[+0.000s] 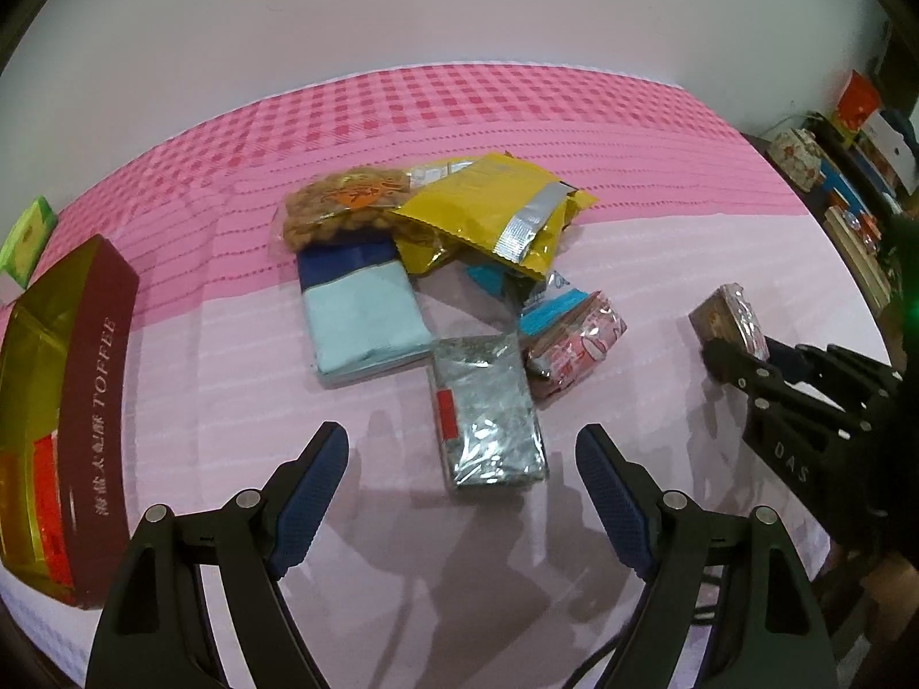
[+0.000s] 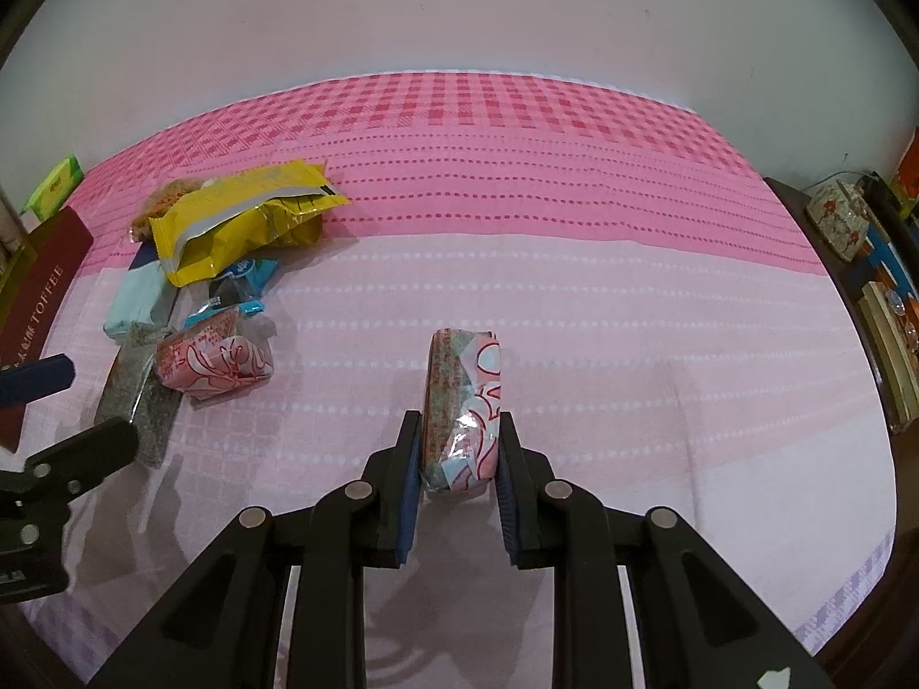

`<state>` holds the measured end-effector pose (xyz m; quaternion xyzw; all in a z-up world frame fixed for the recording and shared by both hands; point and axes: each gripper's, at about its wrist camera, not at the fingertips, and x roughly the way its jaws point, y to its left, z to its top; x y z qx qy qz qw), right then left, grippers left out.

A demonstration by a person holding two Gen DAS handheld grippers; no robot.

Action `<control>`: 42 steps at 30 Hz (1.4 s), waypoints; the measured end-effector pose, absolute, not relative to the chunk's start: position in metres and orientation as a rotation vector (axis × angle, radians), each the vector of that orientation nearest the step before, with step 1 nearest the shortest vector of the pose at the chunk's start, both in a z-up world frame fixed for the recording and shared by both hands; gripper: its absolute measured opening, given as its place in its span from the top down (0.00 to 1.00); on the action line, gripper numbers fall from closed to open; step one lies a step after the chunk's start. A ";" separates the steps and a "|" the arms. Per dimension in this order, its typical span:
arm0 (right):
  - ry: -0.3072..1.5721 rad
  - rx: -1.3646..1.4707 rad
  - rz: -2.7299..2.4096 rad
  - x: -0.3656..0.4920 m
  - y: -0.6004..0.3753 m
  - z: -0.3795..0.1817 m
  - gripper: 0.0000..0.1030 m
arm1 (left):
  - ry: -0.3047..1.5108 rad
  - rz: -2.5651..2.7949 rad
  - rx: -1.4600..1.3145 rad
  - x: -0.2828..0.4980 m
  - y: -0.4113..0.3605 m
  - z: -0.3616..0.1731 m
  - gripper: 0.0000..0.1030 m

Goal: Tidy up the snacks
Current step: 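Grasp the silver pack with the left gripper while the right gripper holds the candy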

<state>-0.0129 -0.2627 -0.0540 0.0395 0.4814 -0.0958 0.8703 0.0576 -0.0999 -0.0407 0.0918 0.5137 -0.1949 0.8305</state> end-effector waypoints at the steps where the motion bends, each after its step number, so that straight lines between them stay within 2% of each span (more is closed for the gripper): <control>1: 1.007 0.082 -0.200 -0.013 -0.263 -0.054 0.80 | 1.085 -0.410 0.202 0.057 -0.102 -0.041 0.21; 4: 1.007 0.085 -0.200 -0.013 -0.263 -0.054 0.80 | 1.072 -0.406 0.232 0.058 -0.107 -0.045 0.25; 6: 1.007 0.084 -0.199 -0.013 -0.263 -0.054 0.80 | 1.081 -0.410 0.238 0.059 -0.110 -0.048 0.34; 10: 1.008 0.093 -0.199 -0.013 -0.264 -0.054 0.80 | 1.105 -0.413 0.229 0.062 -0.112 -0.055 0.42; 12: 1.008 0.094 -0.199 -0.013 -0.265 -0.055 0.80 | 1.112 -0.416 0.230 0.063 -0.112 -0.056 0.51; 14: 1.009 0.095 -0.200 -0.012 -0.265 -0.055 0.80 | 1.116 -0.415 0.230 0.064 -0.112 -0.058 0.53; 17: 1.008 0.100 -0.205 -0.013 -0.266 -0.055 0.80 | 1.125 -0.422 0.216 0.063 -0.110 -0.060 0.62; 33: 1.001 0.107 -0.245 -0.013 -0.263 -0.055 0.80 | 1.103 -0.431 0.248 0.049 -0.106 -0.055 0.64; 42: 1.001 0.108 -0.247 -0.012 -0.264 -0.054 0.80 | 1.060 -0.418 0.241 0.035 -0.091 -0.033 0.64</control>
